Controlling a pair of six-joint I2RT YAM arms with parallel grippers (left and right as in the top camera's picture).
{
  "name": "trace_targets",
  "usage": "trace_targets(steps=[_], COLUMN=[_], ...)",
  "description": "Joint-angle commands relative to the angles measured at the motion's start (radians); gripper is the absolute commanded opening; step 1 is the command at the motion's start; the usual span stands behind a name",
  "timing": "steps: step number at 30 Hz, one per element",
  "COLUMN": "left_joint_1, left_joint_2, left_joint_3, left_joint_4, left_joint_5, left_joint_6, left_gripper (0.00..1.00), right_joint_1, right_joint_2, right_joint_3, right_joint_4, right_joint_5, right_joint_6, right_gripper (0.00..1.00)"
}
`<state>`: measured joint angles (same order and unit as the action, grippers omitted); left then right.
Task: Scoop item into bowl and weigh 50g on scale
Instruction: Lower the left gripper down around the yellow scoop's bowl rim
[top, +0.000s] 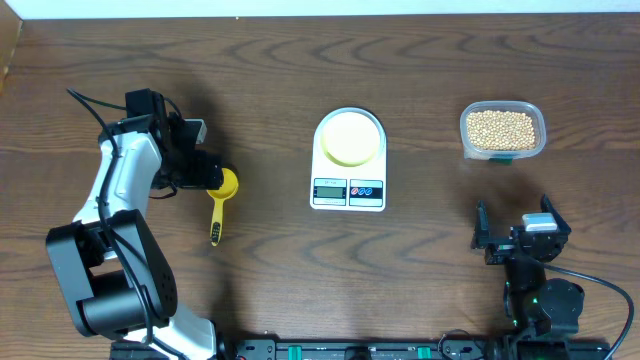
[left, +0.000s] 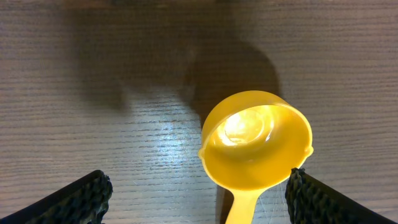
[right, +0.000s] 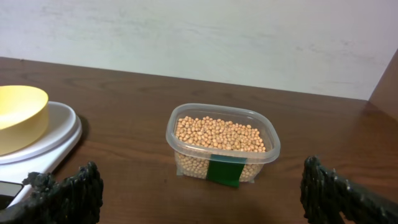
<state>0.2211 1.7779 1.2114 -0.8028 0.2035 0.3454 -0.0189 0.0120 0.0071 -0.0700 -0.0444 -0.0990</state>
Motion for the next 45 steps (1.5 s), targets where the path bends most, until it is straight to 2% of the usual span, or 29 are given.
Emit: trace_targets(steps=[1,45], left_joint_1=[0.005,0.005], left_joint_2=[0.015,0.048], left_joint_3=[-0.013,-0.017], left_joint_4=[0.002,0.005], left_joint_5=[-0.01,-0.01], left_joint_6=[0.016,0.016], left_gripper=[0.91,0.91], right_joint_1=[-0.008,-0.008], right_joint_2=[-0.006,-0.006], right_joint_3=[-0.002,-0.002], right_joint_4=[-0.005,-0.005], right_joint_5=[0.011,0.011], right_joint_6=[-0.003,-0.003], right_gripper=[0.99,0.99])
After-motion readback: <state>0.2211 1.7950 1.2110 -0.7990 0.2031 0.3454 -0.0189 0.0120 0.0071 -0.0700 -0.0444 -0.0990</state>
